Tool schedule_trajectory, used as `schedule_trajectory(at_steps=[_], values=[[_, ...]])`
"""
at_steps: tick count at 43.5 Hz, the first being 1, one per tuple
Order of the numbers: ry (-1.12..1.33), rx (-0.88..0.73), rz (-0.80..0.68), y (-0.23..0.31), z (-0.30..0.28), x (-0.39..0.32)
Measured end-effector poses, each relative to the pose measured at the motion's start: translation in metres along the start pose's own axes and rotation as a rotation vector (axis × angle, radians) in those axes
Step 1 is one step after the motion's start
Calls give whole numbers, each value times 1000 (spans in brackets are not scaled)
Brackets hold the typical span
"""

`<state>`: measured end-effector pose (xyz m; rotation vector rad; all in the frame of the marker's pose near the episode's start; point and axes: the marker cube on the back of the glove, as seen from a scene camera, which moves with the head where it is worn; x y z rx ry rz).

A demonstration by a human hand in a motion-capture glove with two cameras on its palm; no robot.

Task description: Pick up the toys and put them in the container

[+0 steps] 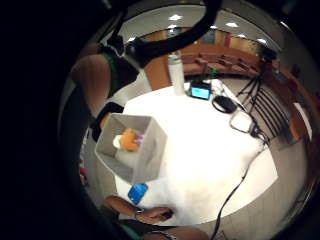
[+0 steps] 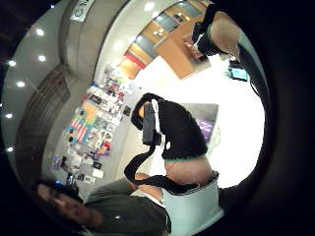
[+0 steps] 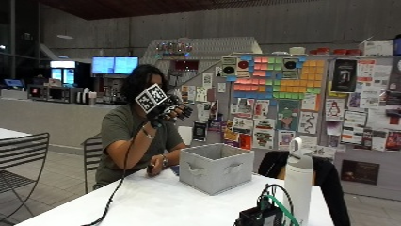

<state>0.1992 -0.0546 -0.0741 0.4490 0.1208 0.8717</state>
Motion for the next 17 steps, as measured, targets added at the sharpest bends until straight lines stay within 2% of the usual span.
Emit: schedule_trajectory(at_steps=[9,17], values=[[232,-12,122,40,13,63],[294,-138,170,45,38,100]])
